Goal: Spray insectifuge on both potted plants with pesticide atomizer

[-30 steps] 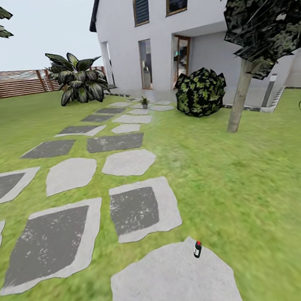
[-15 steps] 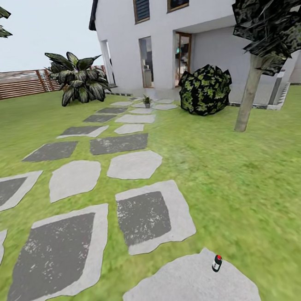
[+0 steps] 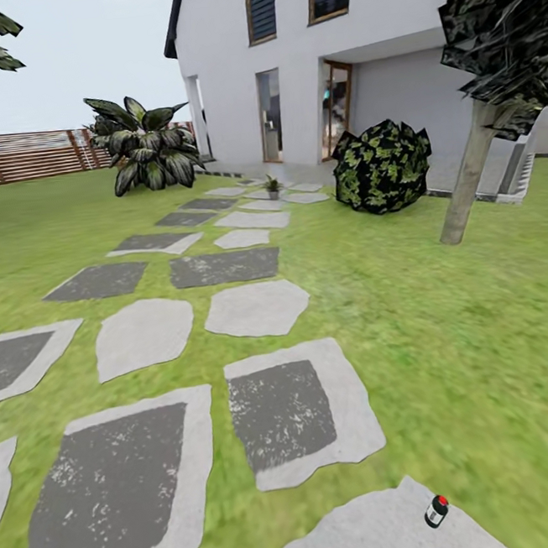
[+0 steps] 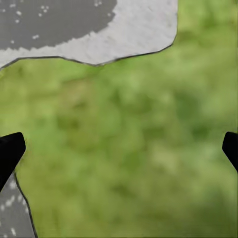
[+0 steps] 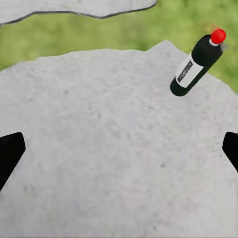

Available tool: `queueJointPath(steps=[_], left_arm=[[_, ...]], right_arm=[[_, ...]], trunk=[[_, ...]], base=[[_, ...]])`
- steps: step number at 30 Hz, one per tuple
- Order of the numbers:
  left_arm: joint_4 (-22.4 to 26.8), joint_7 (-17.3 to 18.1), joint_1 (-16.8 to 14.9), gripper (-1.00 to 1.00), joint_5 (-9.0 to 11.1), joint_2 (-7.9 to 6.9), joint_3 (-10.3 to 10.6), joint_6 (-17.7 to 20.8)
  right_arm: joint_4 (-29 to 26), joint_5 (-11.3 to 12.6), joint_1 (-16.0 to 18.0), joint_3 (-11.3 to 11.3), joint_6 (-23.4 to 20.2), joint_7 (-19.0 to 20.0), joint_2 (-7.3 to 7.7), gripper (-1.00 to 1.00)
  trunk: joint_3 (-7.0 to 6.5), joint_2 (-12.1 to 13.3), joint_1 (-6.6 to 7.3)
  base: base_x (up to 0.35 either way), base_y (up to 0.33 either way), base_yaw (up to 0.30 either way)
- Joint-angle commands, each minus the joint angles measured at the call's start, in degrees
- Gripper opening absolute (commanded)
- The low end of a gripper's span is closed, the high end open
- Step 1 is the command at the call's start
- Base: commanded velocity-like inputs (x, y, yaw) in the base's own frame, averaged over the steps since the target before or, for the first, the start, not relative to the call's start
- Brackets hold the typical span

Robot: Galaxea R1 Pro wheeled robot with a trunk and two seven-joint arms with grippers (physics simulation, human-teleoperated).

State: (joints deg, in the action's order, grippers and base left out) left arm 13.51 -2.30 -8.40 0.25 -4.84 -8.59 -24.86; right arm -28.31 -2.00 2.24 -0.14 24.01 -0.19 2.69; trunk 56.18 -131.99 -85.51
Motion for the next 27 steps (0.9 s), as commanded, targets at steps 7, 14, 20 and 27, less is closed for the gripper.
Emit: queueJointPath(steps=[7, 14, 20, 27], left_arm=[[-0.1, -0.2, 0.0, 1.0, 0.0, 0.0, 0.1, -0.2], [-0.2, -0.2, 0.0, 1.0, 0.0, 0.0, 0.1, -0.2], [-0.3, -0.2, 0.0, 1.0, 0.0, 0.0, 0.1, -0.2], [-0.3, -0.2, 0.0, 1.0, 0.0, 0.0, 0.1, -0.2]], right_arm=[[0.0, -0.2, 0.0, 0.0, 0.2, 0.0, 0.03, 1.0], [0.0, -0.2, 0.0, 0.0, 0.2, 0.0, -0.05, 1.0], [0.0, -0.2, 0.0, 0.0, 0.2, 0.0, -0.05, 1.0], [0.0, -0.2, 0.0, 0.0, 0.2, 0.0, -0.05, 1.0]], trunk=[[0.05, 0.0, -0.01], [0.05, 0.0, -0.01], [0.05, 0.0, -0.01], [0.05, 0.0, -0.01]], base=[[0.241, 0.242, -0.006], [0.241, 0.243, -0.143], [0.241, 0.248, -0.255], [0.241, 0.249, -0.262]])
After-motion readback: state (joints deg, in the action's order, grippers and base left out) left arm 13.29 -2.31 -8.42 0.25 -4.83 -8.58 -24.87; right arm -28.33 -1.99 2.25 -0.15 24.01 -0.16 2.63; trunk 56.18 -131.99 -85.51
